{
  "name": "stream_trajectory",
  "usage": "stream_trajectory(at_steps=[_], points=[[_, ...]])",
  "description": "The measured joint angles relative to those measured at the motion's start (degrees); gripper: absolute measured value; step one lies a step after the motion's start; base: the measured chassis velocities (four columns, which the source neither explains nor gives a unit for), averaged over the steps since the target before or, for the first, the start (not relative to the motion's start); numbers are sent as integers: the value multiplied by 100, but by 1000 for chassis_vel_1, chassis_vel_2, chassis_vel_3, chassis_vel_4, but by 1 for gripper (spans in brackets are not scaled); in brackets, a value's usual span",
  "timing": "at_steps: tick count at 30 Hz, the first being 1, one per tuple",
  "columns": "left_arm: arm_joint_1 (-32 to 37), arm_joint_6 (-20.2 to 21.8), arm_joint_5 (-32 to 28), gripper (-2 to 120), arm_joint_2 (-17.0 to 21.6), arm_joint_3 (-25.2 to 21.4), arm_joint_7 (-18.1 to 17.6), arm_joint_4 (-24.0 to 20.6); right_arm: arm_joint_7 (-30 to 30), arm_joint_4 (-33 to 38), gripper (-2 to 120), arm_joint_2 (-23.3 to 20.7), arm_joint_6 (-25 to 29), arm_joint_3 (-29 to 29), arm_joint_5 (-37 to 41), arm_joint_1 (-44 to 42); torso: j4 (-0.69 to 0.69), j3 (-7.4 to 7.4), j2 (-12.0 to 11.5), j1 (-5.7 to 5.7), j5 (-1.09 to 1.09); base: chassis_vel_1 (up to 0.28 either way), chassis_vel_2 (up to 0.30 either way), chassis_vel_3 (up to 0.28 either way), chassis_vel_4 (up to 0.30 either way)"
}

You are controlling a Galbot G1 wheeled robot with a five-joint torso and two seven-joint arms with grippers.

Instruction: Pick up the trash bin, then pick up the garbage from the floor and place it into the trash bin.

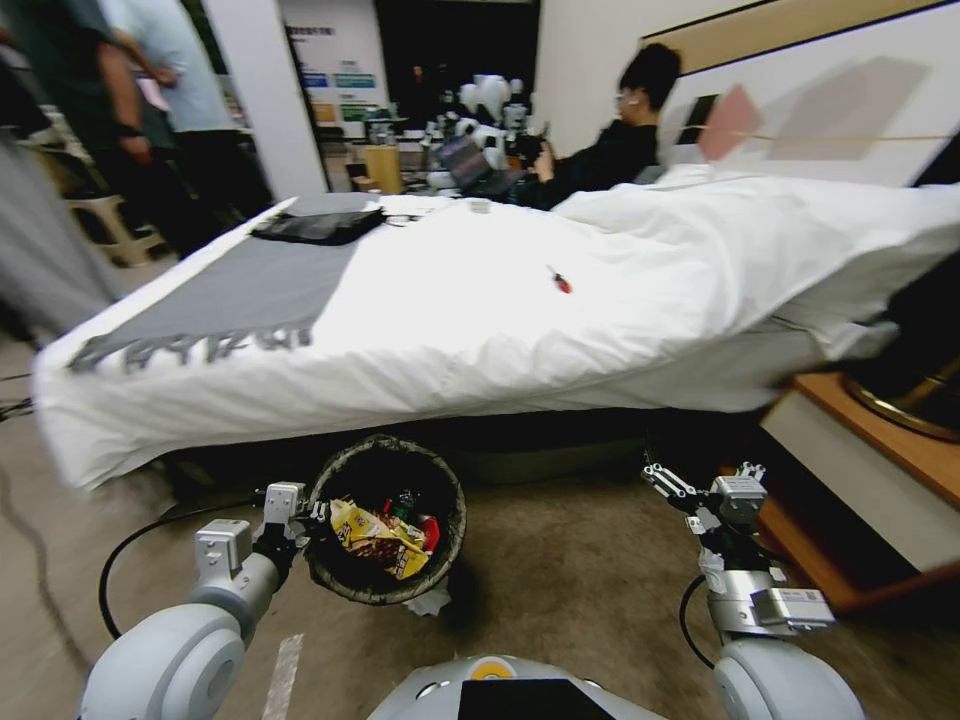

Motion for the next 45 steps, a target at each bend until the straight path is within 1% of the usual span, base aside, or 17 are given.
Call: stream_trajectory(at_steps=[17, 45], points=[[-65, 0, -32, 2, 20, -9, -2, 0, 25, -178, 100, -14, -45, 0, 37, 108, 0, 0, 0, 1, 0, 126, 124, 123, 120], [-41, 0, -36, 2, 13, -17, -37, 0, 29, -250, 100, -6, -35, 82, 116, 104, 2, 0, 0, 0, 0, 120, 125, 124, 123]])
